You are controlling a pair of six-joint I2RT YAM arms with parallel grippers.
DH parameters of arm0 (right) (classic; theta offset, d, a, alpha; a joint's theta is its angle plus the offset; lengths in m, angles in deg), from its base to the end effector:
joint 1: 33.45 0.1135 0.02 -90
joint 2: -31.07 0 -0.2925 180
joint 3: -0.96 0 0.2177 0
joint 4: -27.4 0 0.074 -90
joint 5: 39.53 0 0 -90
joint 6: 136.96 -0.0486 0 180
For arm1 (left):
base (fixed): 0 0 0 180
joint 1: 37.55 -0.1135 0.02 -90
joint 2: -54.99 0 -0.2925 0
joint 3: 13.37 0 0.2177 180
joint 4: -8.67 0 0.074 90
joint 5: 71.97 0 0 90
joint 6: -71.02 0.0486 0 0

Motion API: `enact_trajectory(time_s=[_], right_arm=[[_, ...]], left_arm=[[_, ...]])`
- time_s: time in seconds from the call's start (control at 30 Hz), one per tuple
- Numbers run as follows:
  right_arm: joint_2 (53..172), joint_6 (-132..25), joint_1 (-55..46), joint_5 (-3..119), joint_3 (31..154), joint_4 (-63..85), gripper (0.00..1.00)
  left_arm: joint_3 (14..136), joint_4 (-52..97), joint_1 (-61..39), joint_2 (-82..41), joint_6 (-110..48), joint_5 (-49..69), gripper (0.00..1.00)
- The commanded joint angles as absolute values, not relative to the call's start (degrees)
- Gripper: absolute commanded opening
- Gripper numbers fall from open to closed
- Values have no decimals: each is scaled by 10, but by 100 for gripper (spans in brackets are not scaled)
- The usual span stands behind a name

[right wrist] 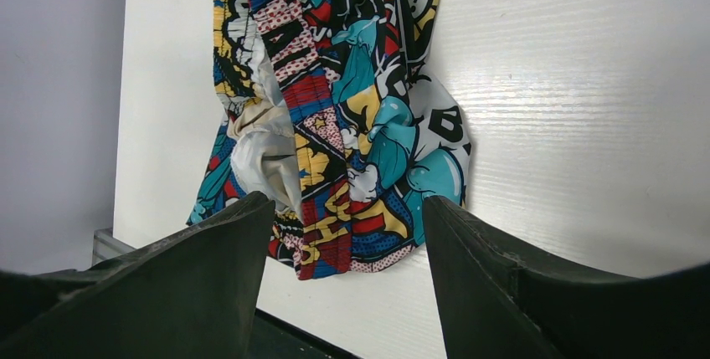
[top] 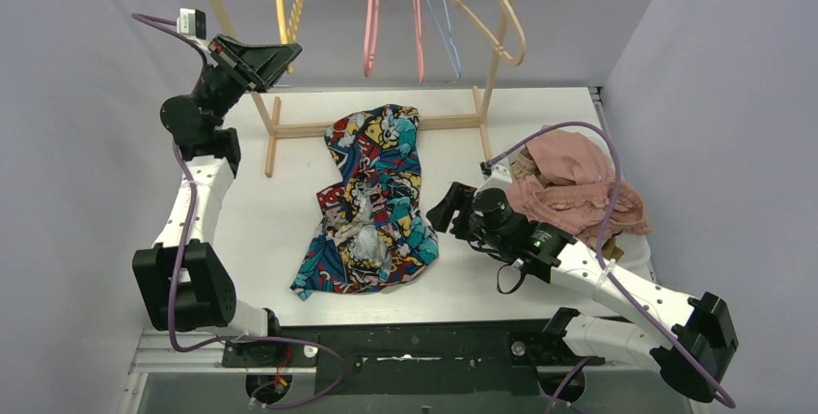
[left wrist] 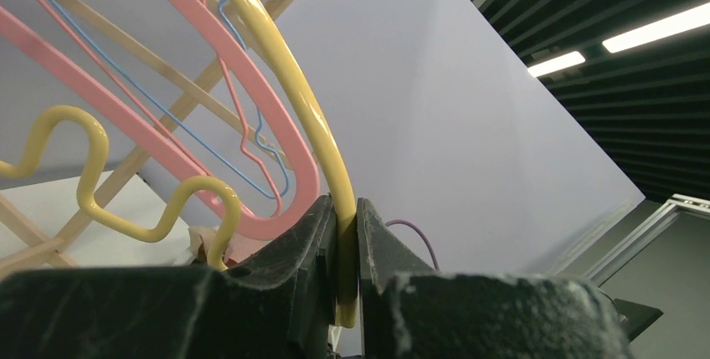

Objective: Remove the shorts from the hanger
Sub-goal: Place the hanger on the clothes rod, then pick up the shorts at the center of the board.

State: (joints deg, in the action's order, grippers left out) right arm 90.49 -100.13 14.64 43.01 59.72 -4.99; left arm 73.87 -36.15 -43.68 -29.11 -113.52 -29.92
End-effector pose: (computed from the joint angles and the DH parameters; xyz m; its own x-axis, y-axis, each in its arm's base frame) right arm 0.1325 0.1381 0.2962 -0.7508 0.3517 -0.5591 -0.1072 0.7704 0.6285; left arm 0.2809 -0.0061 0.4955 -0.4800 -0.7231 -0.4967 0.7026 0.0221 -0.7112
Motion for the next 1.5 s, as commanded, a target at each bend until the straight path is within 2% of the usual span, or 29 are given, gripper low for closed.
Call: enact_trajectory(time_s=[0.0, 0.03, 0.13, 0.23, 0.33, 0.4, 0.53, 0.67, 0.97, 1.2, 1.37, 1.47], right_arm=[[891, -998, 150, 423, 612, -28, 66], [891, -998, 150, 423, 612, -26, 66], [895, -998, 150, 427, 612, -22, 67], [897, -990, 149, 440, 616, -16, 69], [906, -974, 150, 456, 624, -7, 72], [922, -962, 154, 461, 635, -5, 74], [979, -939, 181, 421, 675, -19, 88], [1062, -928, 207, 374, 723, -26, 95], [1178, -941, 282, 261, 794, -1, 99], [1191, -925, 290, 269, 785, 46, 100], [1196, -947, 289, 255, 775, 63, 100], [1225, -966, 290, 236, 820, 23, 100]], left_arm=[[784, -393, -441, -270, -1148, -304, 2], [782, -380, -442, -266, -1139, -307, 3], [738, -373, -442, -254, -1126, -309, 16], [675, -407, -442, -241, -1139, -306, 38], [633, -412, -443, -226, -1132, -313, 55], [617, -396, -442, -213, -1110, -329, 60], [582, -317, -444, -174, -1032, -369, 72], [587, -207, -448, -148, -938, -383, 76], [704, -141, -455, -166, -903, -398, 78], [776, 22, -467, -159, -782, -378, 78], [756, 137, -480, -110, -704, -341, 78], [739, 241, -482, -61, -615, -294, 79]])
